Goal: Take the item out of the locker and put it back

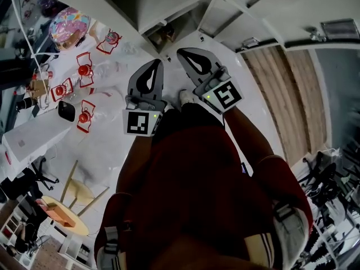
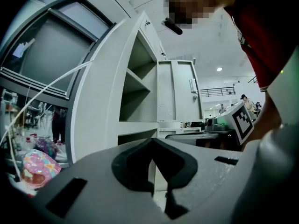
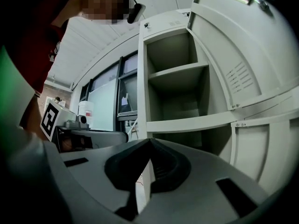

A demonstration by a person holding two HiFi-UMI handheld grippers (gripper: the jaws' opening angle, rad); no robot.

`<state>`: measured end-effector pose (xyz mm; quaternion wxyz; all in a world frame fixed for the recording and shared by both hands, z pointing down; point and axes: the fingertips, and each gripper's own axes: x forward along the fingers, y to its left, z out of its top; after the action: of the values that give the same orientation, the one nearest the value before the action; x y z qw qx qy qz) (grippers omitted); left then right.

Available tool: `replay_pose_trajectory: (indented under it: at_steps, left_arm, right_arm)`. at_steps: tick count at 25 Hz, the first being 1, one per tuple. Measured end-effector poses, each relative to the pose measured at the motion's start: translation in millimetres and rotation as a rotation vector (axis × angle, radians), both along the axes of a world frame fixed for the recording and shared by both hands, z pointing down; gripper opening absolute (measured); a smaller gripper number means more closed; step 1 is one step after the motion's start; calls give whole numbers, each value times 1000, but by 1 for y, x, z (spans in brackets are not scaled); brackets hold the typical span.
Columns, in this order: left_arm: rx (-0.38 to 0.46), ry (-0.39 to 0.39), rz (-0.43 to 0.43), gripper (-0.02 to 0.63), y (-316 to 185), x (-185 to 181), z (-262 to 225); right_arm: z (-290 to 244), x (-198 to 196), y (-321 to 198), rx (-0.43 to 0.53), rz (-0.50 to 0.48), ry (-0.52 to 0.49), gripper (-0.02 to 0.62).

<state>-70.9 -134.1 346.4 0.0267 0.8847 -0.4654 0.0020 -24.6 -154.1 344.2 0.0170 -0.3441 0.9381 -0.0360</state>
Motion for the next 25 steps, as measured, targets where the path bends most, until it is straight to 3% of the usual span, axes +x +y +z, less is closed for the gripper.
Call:
replay_pose_trajectory:
  at_steps: [25]
  left_arm:
    - [99, 26, 19, 6, 20, -23, -69]
  right_arm:
    - [-61, -17, 33, 58, 21, -26, -3]
